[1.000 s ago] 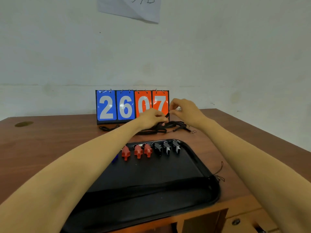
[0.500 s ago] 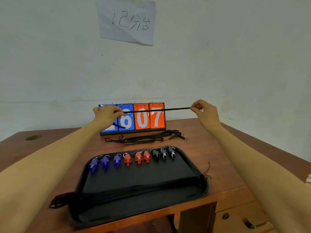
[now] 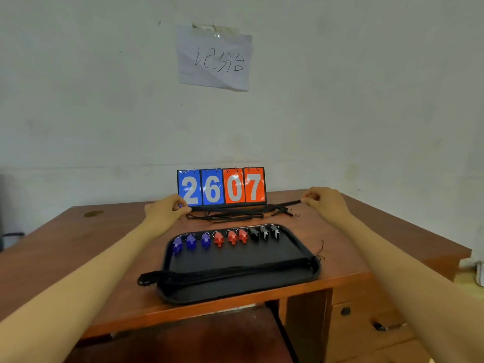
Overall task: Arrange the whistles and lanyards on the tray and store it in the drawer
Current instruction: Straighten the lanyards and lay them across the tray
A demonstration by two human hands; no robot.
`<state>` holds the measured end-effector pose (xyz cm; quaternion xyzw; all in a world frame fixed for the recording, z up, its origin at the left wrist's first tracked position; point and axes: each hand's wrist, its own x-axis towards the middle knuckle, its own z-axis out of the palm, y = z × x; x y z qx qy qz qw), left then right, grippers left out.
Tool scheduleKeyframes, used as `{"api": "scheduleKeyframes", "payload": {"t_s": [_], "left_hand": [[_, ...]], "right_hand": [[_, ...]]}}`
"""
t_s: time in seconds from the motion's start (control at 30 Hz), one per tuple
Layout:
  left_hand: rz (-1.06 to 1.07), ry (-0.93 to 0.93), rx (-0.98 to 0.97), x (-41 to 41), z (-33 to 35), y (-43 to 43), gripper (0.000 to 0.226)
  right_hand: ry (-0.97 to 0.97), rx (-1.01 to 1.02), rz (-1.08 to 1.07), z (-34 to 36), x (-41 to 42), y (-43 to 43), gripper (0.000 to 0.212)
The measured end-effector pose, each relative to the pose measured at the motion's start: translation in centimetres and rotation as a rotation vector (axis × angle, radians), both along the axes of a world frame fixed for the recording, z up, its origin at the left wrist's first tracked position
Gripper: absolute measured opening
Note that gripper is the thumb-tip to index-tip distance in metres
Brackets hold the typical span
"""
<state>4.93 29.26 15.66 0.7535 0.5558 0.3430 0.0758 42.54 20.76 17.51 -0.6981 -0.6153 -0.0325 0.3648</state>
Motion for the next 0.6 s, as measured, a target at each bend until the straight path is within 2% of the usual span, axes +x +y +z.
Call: {"api": "scheduleKeyframes", "payload": {"t_s": [0.2, 0.4, 0.6], "left_hand": [[0.032, 0.149, -0.031, -1.7, -2.4, -3.4, 0.025], [0.014, 0.200, -0.077, -2.4, -4.5, -5.3, 0.017], [-0.010, 0.240, -0.127, -3.1, -5.4, -5.7, 0.017]], "right_hand": [[-0.072, -0.219, 0.078, -1.6, -0.9, -3.6, 0.021], [-0.151, -0.337, 0.027, -3.8, -1.0, -5.4, 0.003], [-0.153, -0.387, 0.054, -5.1, -0.9, -6.0, 0.020]]}}
